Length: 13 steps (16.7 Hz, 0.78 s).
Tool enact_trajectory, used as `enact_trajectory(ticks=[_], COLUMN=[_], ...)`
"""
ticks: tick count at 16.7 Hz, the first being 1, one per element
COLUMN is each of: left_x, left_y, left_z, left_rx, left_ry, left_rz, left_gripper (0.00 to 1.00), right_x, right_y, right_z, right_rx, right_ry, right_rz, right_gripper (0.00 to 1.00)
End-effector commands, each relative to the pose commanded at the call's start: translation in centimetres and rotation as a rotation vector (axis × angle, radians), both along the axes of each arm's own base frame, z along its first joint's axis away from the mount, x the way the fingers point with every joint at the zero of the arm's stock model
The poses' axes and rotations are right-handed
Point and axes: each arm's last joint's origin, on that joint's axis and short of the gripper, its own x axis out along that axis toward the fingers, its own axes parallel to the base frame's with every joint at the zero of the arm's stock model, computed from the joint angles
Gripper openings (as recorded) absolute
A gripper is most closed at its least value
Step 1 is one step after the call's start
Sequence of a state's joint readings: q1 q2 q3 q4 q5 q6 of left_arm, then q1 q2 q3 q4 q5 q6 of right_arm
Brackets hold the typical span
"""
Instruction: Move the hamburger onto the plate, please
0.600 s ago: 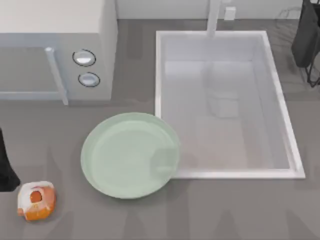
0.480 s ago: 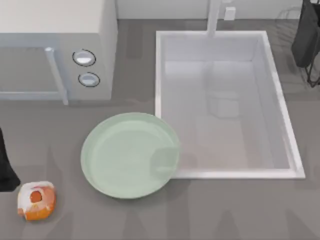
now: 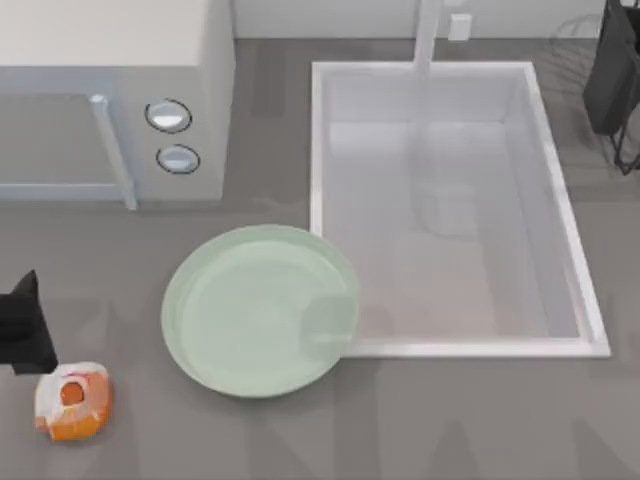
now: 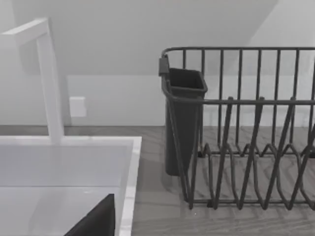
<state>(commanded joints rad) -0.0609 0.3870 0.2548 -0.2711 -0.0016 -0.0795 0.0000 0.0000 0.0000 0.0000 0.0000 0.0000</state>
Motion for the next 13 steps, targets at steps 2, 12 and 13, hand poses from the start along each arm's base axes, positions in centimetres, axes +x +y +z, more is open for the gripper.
enact_trajectory(ticks=[2, 12, 13], left_x=[1.5, 9.7, 10.3], left_y=[-0.4, -3.4, -3.6], left_z=[0.3, -1.2, -1.4], left_rx=[-0.013, 0.026, 0.032], left_ry=[0.214, 1.065, 1.104], left_rz=[-0.009, 0.032, 0.039], left_gripper=[1.0, 1.0, 1.0], right_x=[0.0, 0.0, 0.0], right_y=[0.0, 0.0, 0.0], right_z=[0.0, 0.0, 0.0], right_rx=[0.0, 0.0, 0.0], right_ry=[0.0, 0.0, 0.0], right_rz=[0.0, 0.0, 0.0], right_gripper=[1.0, 1.0, 1.0])
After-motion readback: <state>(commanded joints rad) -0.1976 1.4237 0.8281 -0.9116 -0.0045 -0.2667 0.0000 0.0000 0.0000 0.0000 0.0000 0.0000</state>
